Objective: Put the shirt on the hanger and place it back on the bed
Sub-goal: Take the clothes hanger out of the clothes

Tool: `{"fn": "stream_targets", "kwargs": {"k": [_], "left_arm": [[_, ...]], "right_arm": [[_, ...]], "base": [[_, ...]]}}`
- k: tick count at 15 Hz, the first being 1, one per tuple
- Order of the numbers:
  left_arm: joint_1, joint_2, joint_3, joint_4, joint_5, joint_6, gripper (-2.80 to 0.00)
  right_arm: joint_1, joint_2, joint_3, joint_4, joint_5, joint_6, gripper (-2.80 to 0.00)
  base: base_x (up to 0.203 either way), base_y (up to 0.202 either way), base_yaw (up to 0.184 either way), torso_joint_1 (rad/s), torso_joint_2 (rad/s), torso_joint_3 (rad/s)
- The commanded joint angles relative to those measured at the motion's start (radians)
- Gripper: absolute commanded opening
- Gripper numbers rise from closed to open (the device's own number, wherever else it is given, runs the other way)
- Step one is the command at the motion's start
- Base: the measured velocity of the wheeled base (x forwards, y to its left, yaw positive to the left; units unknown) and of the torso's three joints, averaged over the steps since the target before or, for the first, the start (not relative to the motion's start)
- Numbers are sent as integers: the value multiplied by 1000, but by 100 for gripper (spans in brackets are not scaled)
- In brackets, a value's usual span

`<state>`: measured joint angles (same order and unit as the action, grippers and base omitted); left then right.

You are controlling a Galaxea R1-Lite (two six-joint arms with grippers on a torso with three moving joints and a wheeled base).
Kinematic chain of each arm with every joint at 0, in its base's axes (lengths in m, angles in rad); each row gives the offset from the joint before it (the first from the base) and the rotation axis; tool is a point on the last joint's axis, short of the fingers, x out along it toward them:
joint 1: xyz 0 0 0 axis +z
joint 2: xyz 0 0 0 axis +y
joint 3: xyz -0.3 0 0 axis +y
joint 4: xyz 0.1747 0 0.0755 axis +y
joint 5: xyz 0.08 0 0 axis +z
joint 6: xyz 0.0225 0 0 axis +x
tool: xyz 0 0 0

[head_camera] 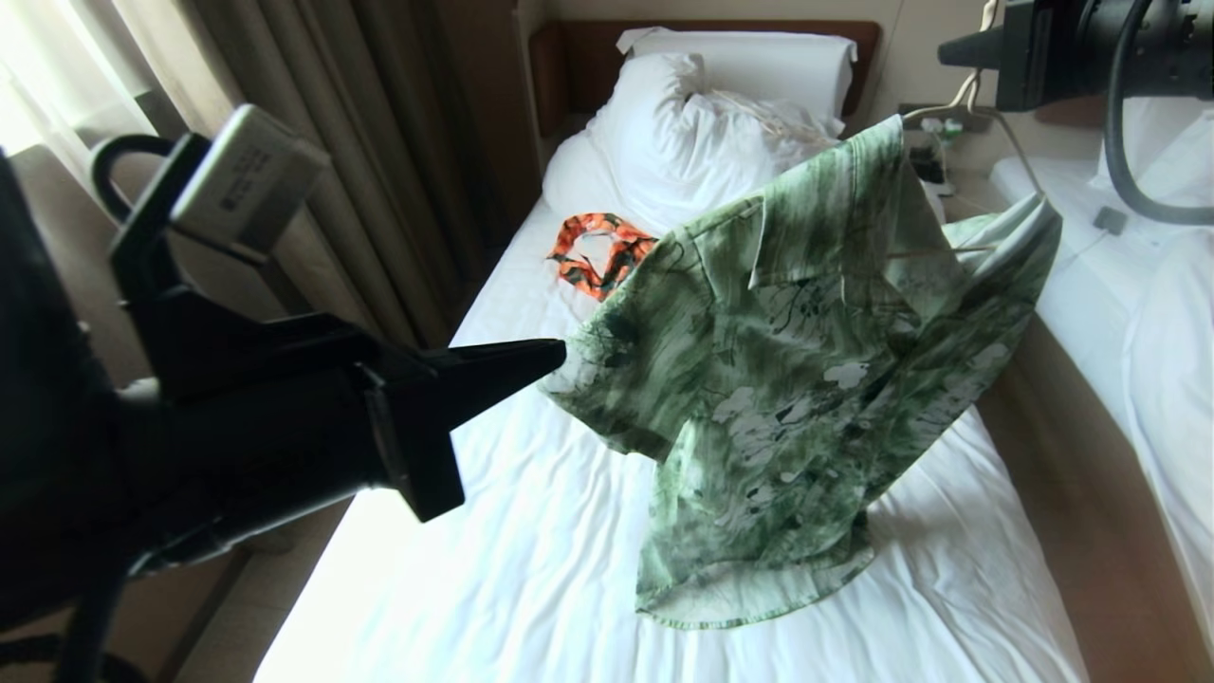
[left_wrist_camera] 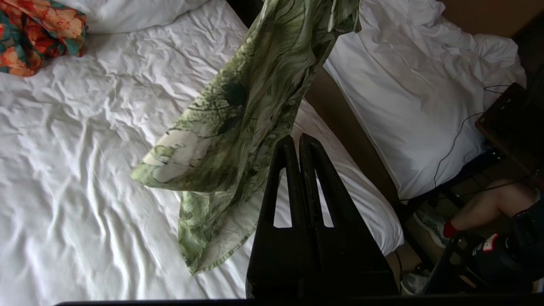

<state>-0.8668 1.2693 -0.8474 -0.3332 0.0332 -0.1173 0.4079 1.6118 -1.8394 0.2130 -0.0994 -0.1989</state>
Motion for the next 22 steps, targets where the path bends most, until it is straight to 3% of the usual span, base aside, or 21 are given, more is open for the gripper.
{"fn": "stream_targets", "kwargs": {"k": [1,4,8,10,13,17,20,21,22], "left_arm": [[-4,158,-38,-46,5,4,0],[3,247,-47,-163,20,84,0],[81,304,-55,-172,14,221,0],[89,334,-75,-199,14,241,0],[122,397,-97,-326,20,338,0],[122,439,-132,-340,22,399,0],[113,492,-144,-357,39,409,0],[112,507,-152,-391,52,409,-280],[111,514,-165,-415,57,409,-280]], "right_arm": [[-24,20,-9,0,0,0,-280],[-58,23,-14,0,3,0,-280],[-84,19,-9,6,9,0,-280],[-84,20,-9,6,9,-2,-280],[-83,14,-7,8,16,-4,-280],[-78,10,-5,8,18,-7,-280],[-75,10,-4,8,18,-7,-280],[-75,8,-4,9,18,-7,-280],[-75,7,-4,9,18,-7,-280]], "base": [[0,0,0,0,0,0],[0,0,0,0,0,0],[0,0,0,0,0,0],[0,0,0,0,0,0],[0,0,0,0,0,0],[0,0,0,0,0,0],[0,0,0,0,0,0],[0,0,0,0,0,0],[0,0,0,0,0,0]]}}
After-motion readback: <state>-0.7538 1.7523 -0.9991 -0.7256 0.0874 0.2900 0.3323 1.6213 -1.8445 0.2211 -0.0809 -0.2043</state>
